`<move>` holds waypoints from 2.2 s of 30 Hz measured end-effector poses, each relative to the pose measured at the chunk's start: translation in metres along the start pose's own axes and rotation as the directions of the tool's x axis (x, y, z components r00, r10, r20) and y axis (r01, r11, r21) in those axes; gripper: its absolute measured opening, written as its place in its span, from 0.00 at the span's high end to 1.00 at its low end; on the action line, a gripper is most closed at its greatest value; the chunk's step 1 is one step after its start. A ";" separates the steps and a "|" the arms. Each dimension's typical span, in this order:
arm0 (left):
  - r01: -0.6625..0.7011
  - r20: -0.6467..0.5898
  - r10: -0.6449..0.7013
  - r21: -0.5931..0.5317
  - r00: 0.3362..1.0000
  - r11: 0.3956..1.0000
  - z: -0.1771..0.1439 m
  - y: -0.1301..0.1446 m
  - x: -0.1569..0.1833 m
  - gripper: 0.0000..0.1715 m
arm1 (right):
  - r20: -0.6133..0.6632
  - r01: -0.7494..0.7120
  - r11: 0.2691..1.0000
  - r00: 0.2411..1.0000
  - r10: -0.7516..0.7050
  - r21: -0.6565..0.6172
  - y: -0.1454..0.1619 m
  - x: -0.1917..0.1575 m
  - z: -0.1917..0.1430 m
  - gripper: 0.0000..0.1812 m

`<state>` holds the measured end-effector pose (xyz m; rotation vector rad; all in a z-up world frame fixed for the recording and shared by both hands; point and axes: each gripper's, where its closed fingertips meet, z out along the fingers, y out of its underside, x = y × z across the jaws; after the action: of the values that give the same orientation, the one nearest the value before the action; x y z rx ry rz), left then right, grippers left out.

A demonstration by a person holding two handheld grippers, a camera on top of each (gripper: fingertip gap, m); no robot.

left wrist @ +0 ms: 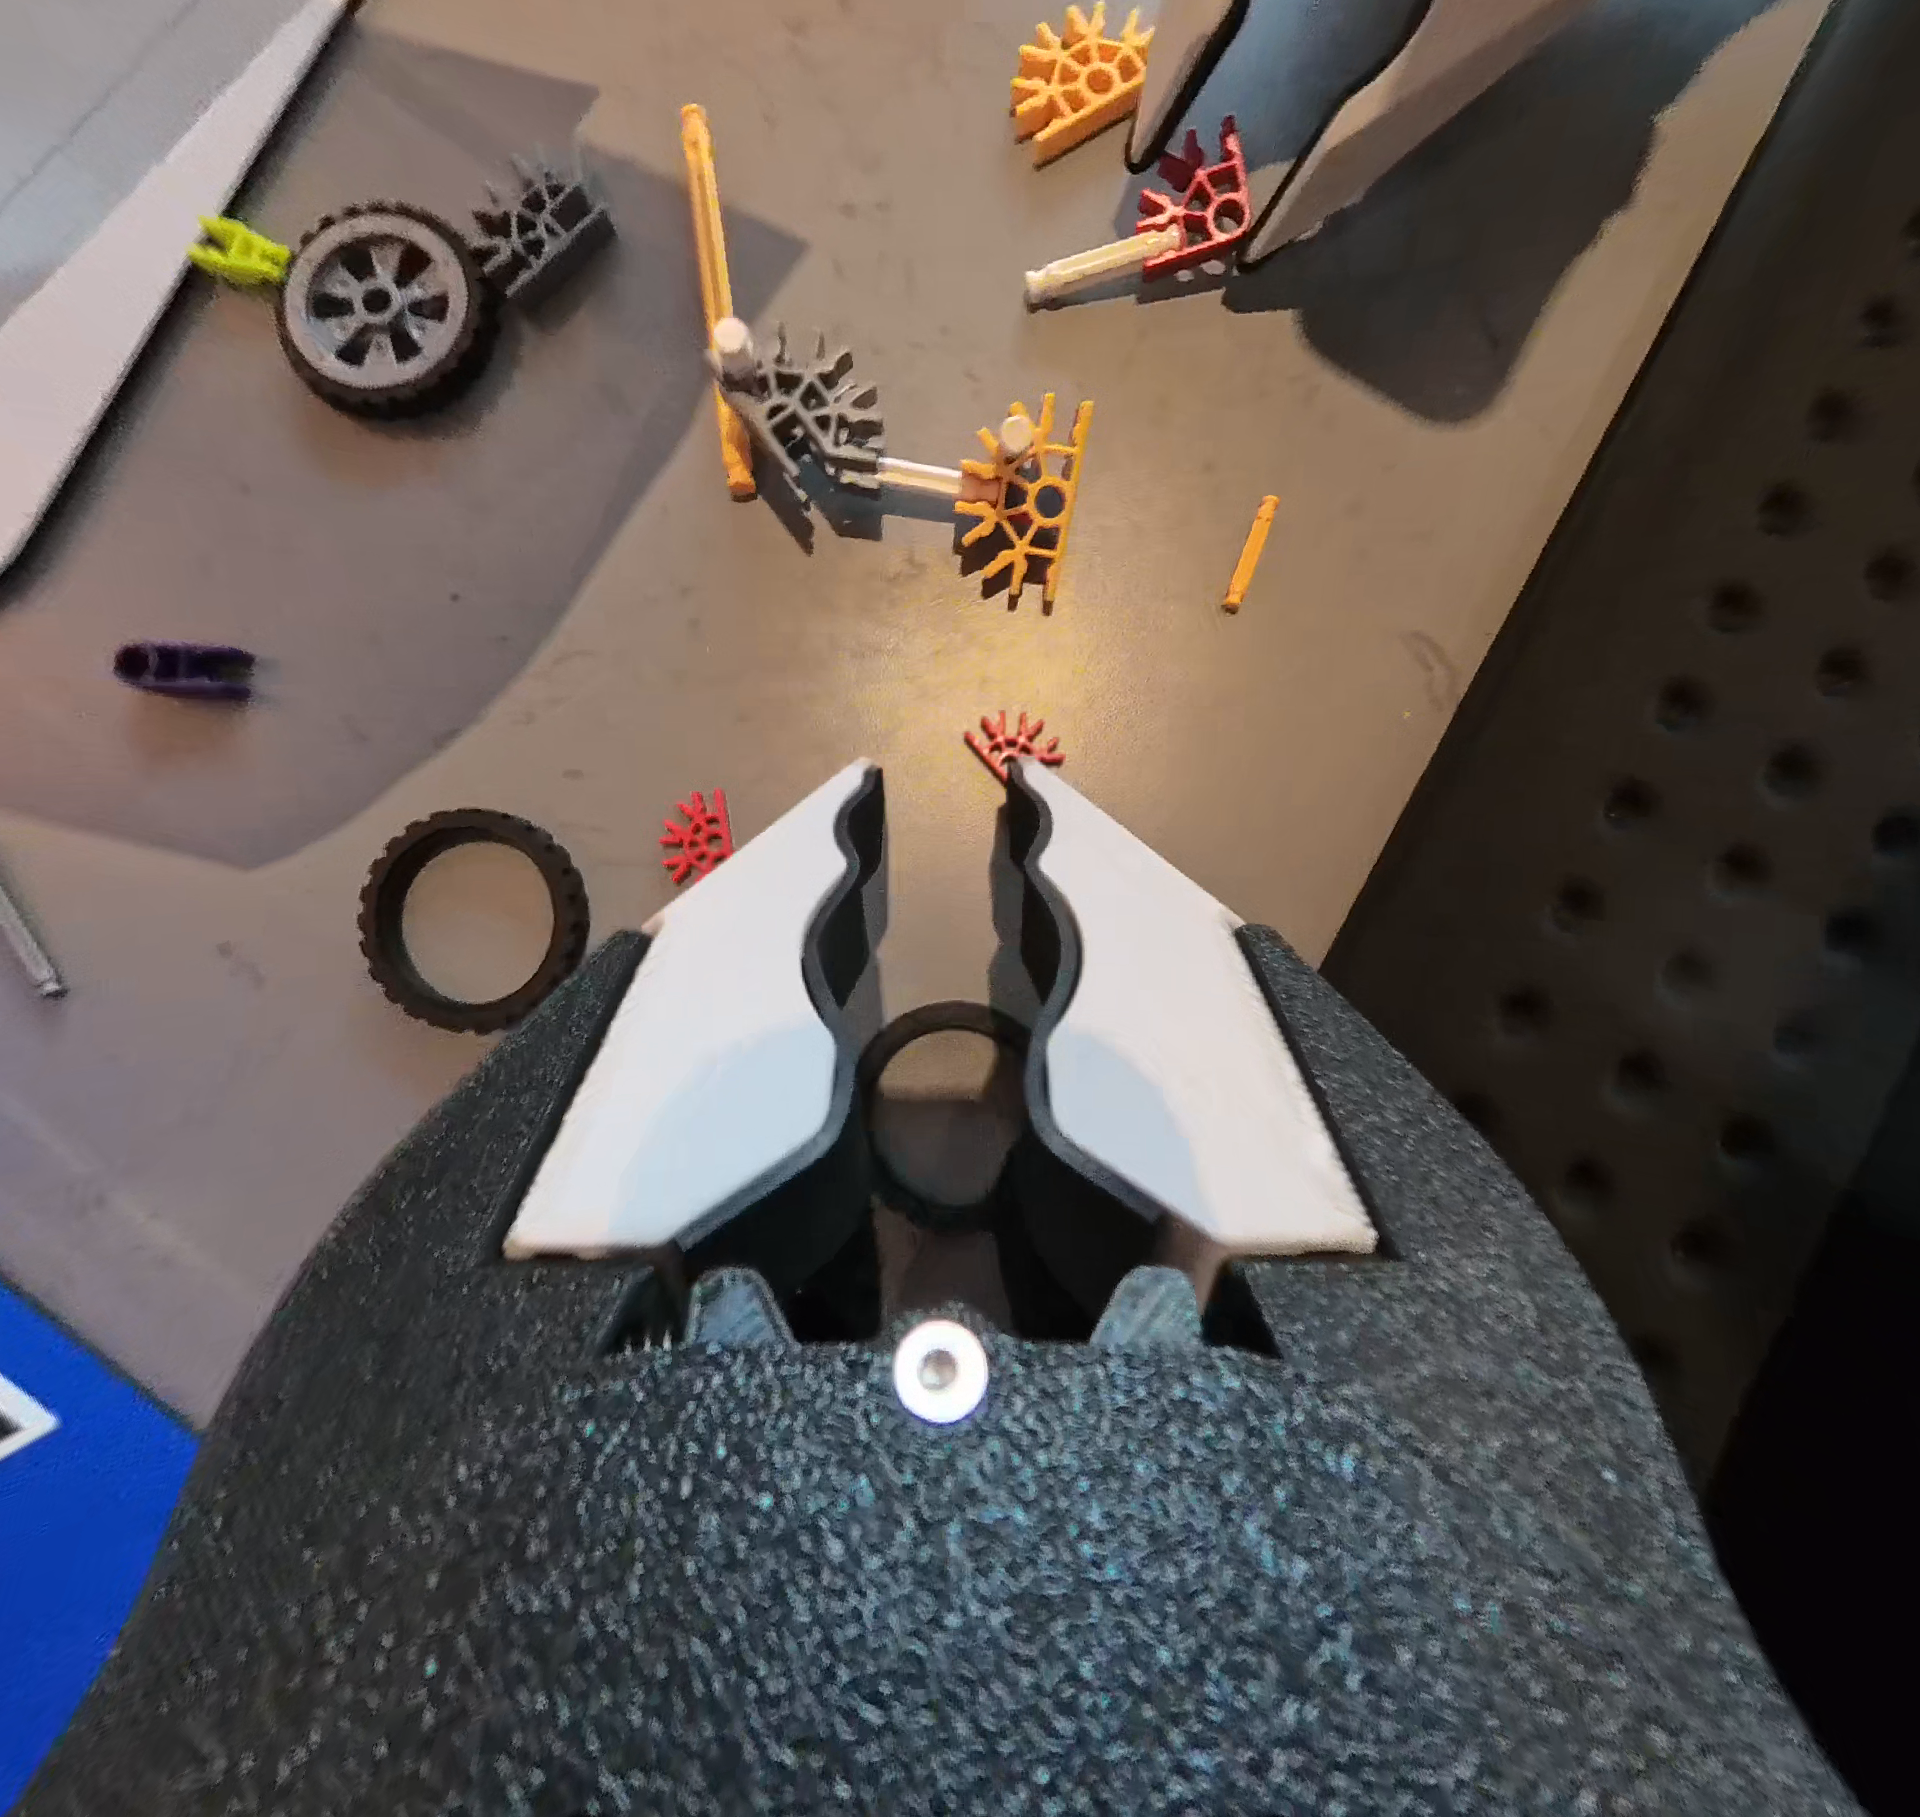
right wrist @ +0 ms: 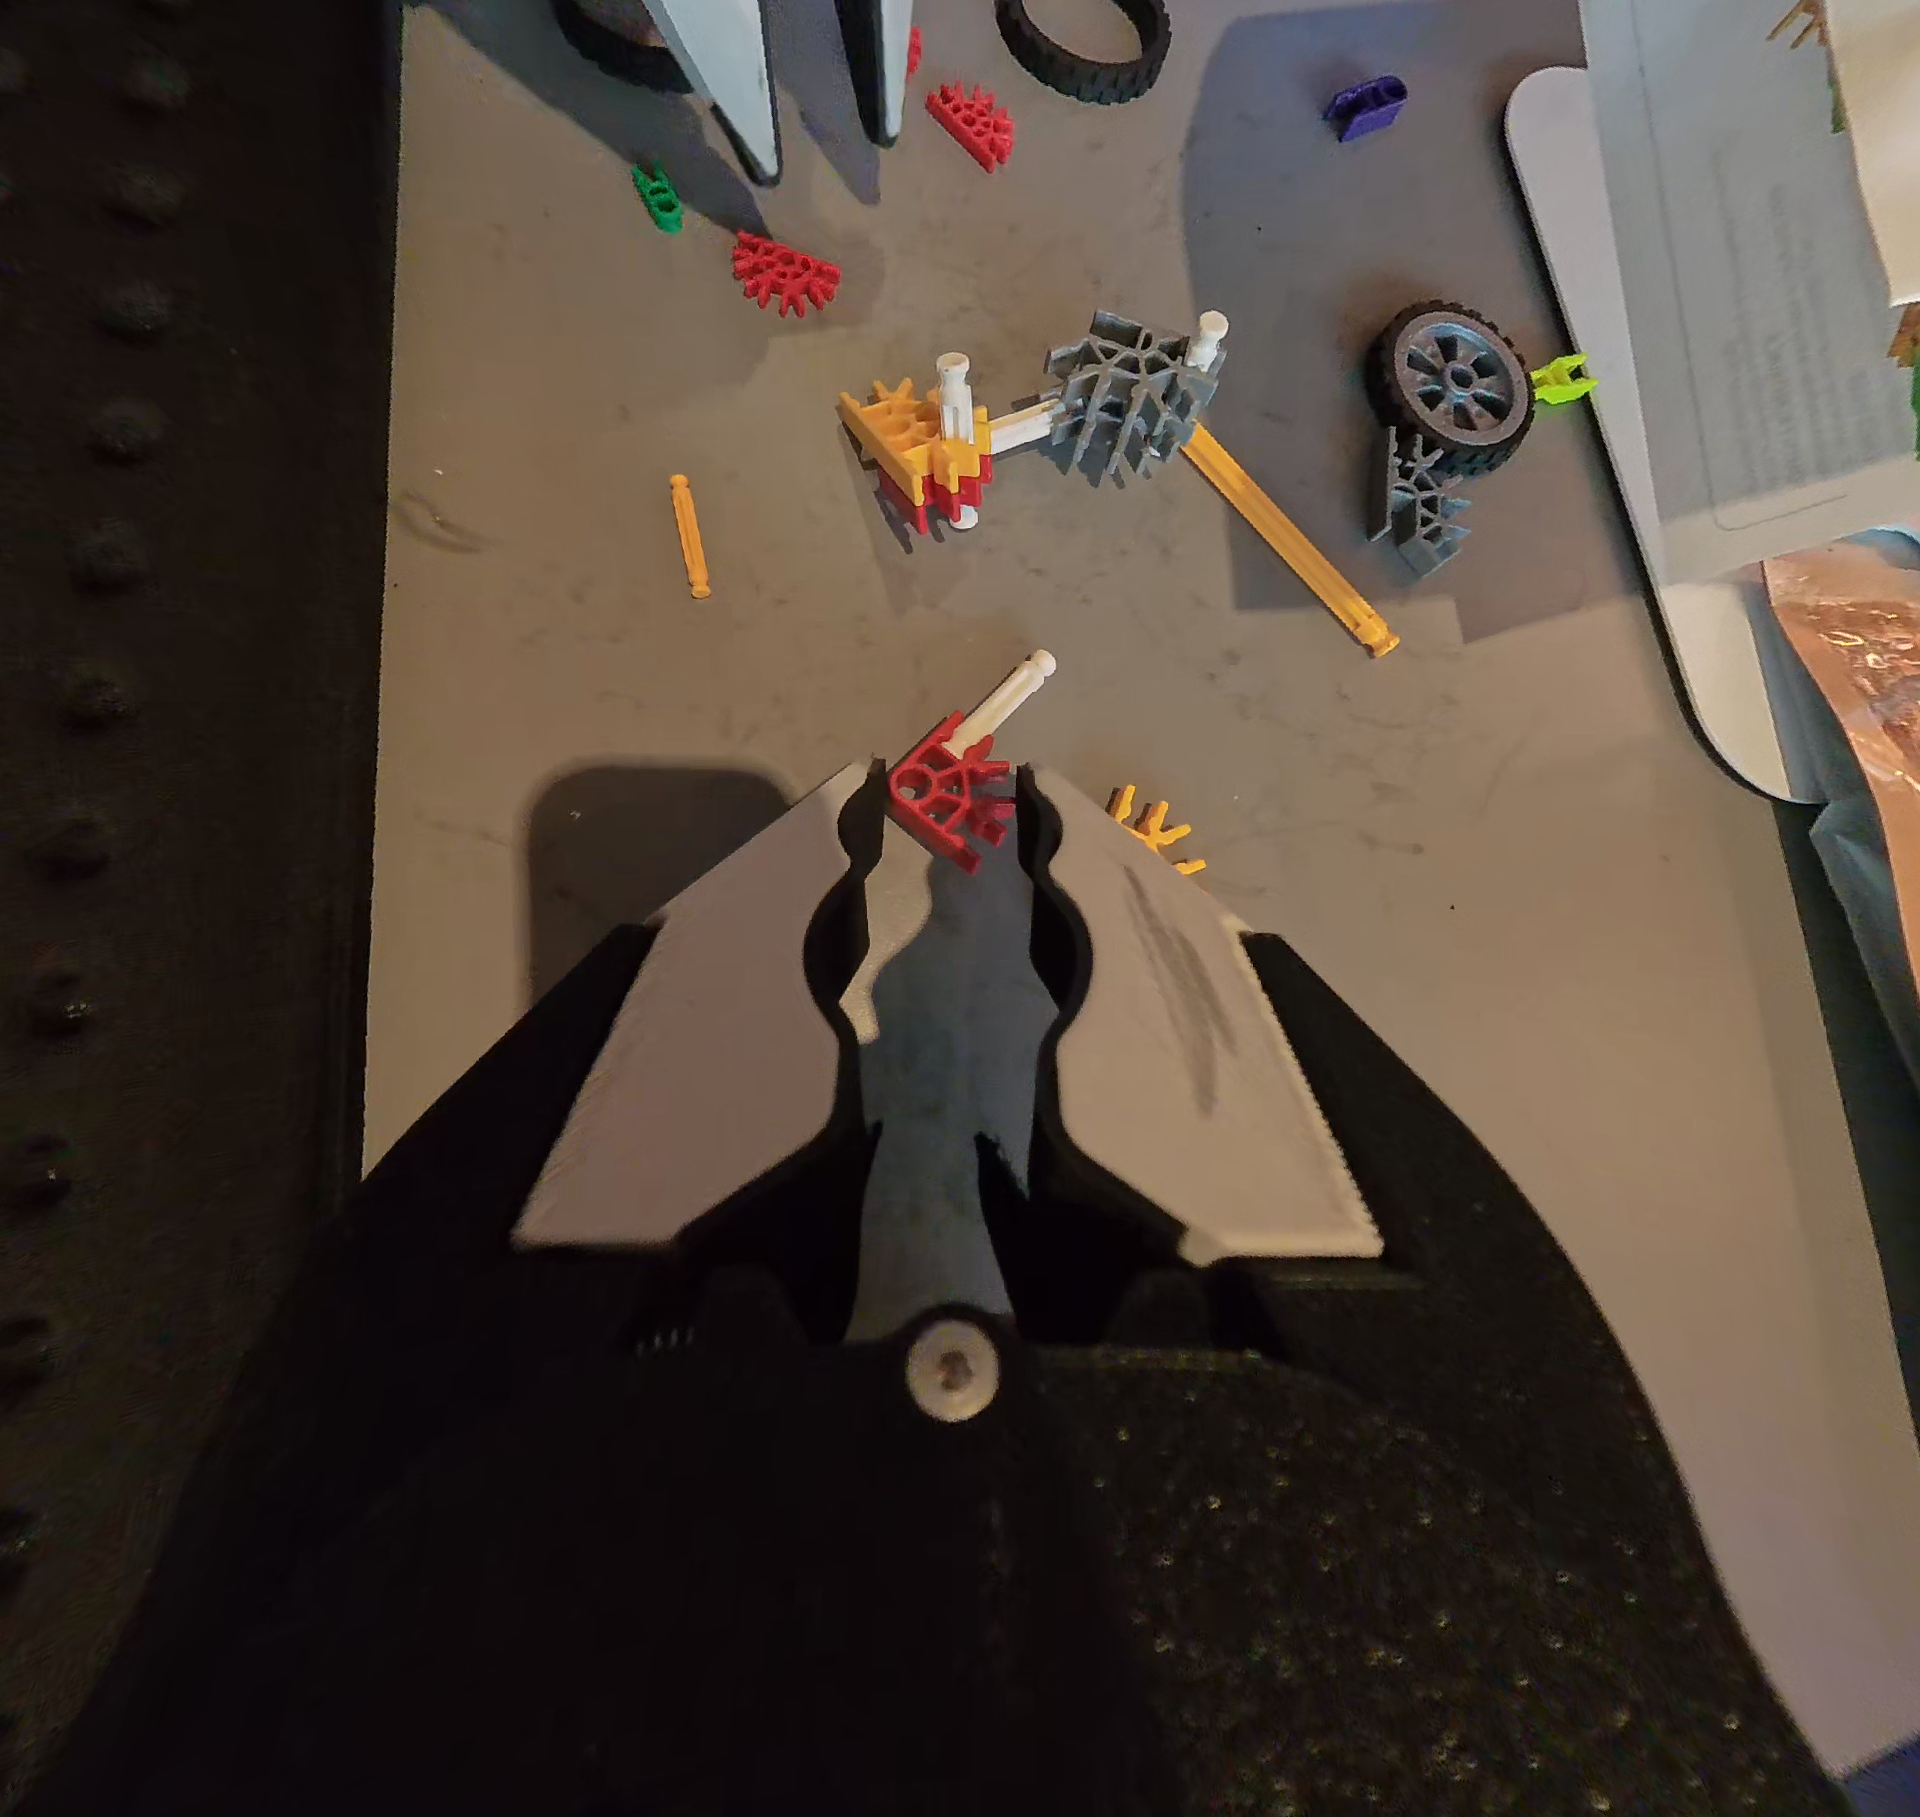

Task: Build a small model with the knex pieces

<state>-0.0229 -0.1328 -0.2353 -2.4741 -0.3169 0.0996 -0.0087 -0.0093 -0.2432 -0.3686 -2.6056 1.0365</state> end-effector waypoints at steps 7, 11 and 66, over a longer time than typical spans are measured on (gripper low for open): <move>0.050 -0.084 -0.054 -0.049 0.995 0.998 0.012 0.007 0.019 0.86 | 0.001 -0.002 1.000 1.000 0.002 -0.001 0.000 0.000 0.000 0.87; 0.033 -0.140 -0.037 -0.028 0.990 0.999 0.009 0.000 0.033 0.84 | 0.000 -0.001 1.000 1.000 0.001 -0.002 0.001 0.000 0.000 0.87; -0.094 -0.238 0.082 -0.043 0.968 0.995 0.021 -0.007 0.079 0.85 | 0.156 0.127 0.991 0.979 -0.132 0.045 -0.024 -0.050 0.018 0.88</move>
<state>0.0493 -0.0954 -0.2473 -2.5207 -0.1087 -0.1681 0.0278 -0.0549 -0.2485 -0.1092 -2.7048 1.1065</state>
